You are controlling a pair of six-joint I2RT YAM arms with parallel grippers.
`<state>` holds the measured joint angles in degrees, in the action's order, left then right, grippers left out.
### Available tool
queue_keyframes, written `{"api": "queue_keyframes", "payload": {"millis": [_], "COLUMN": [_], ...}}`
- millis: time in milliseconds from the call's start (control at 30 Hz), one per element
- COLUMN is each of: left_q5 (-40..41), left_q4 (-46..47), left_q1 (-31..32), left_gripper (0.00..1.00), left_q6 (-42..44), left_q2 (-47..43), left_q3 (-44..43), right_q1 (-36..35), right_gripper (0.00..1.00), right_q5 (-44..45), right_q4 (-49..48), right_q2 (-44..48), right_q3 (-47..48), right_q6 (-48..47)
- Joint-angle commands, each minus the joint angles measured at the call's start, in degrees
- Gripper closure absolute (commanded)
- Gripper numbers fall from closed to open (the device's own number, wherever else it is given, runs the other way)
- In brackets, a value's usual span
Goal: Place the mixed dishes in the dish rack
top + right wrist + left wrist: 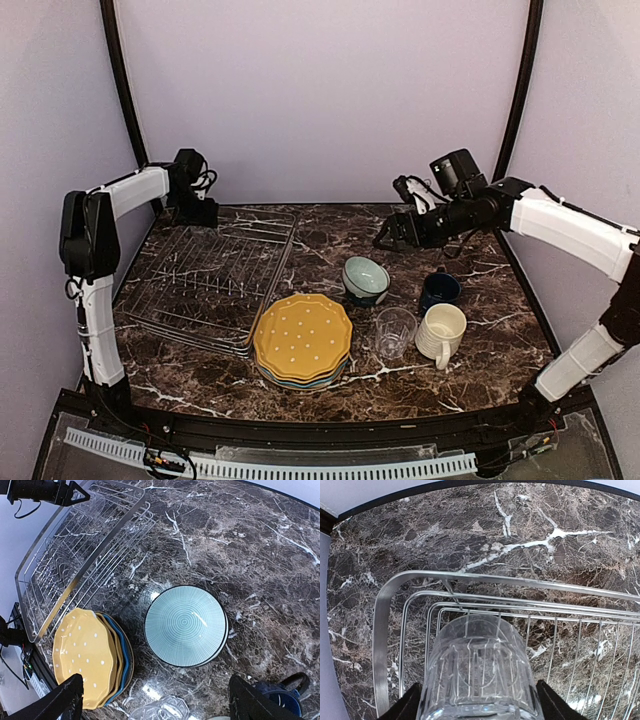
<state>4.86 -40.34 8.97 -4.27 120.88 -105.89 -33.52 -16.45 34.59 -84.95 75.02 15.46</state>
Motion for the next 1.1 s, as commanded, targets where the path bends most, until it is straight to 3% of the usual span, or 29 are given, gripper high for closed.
{"api": "queue_keyframes", "payload": {"millis": [0,133,233,300,567,800,933,1000,1067], "left_q5": [-2.06,-2.58,-2.59,-2.43,-0.49,-1.86,-2.07,-3.14,-4.27], "left_q4": [-1.58,-1.75,-2.01,-2.44,-5.17,-4.67,-3.73,-2.00,-0.37], "left_q1": [-0.69,-0.68,-0.71,-0.71,-0.71,-0.67,-0.67,-0.71,-0.69], "left_gripper": [0.64,0.49,0.28,0.22,0.14,0.11,0.09,0.02,0.01], "left_q6": [-0.53,-0.63,-0.67,-0.51,0.53,0.76,0.61,0.17,-0.33], "left_q2": [1.90,2.67,2.77,2.73,2.38,-3.04,-8.17,-11.67,-15.24], "left_q3": [-2.00,-3.17,-3.92,-4.68,-8.08,-7.58,-4.34,-1.07,2.55], "right_q1": [-0.12,-0.25,-0.23,-0.23,-1.83,-6.66,-8.43,-9.20,-9.52], "right_gripper": [0.03,0.03,0.03,0.04,0.05,0.10,0.19,0.22,0.25], "right_q5": [2.42,2.77,2.78,2.57,2.90,6.40,10.35,12.16,13.38], "right_q4": [4.61,6.57,7.60,8.25,12.80,18.86,21.69,22.60,23.27], "right_q2": [3.27,4.76,5.30,5.53,6.17,4.68,1.73,-0.20,-2.12], "right_q3": [-1.28,-2.46,-3.31,-3.83,-4.36,-4.62,-3.84,-3.14,-2.51], "right_q6": [-1.31,-1.36,-1.37,-1.51,-3.16,-4.81,-5.24,-5.47,-5.76]}}
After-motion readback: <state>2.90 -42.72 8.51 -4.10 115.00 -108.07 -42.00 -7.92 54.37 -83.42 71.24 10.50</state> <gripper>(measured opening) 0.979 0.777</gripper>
